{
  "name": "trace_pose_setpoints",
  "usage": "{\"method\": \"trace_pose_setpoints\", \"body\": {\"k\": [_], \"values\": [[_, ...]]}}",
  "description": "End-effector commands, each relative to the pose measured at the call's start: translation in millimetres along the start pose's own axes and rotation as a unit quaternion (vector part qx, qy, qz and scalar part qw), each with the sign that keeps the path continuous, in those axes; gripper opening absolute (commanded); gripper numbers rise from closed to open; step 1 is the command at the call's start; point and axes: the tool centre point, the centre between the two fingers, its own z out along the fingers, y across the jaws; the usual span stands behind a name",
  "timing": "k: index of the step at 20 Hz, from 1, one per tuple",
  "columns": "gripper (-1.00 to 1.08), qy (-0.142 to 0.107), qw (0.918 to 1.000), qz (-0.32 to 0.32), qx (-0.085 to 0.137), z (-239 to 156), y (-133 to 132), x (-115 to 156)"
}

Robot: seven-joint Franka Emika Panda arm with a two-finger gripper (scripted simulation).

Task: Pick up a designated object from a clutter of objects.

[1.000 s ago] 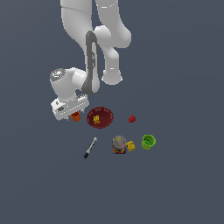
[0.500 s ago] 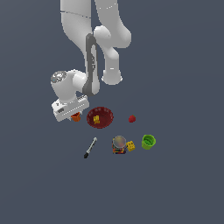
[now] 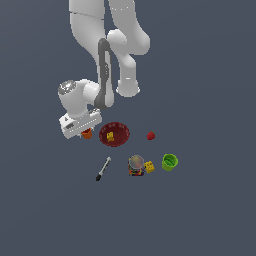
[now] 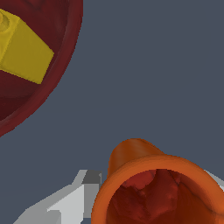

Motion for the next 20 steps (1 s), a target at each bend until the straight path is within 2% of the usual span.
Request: {"method": "trace_pose_setpoints", "body": {"k": [1, 10, 20], "values": [[-1.0, 0.0, 1.0, 0.0, 0.0, -4, -1, 2], [-1.0, 0.0, 1.0, 0.0, 0.0, -39, -17, 21], [-1.0, -0.001, 1.0, 0.0, -0.001, -118, -51, 61]]}}
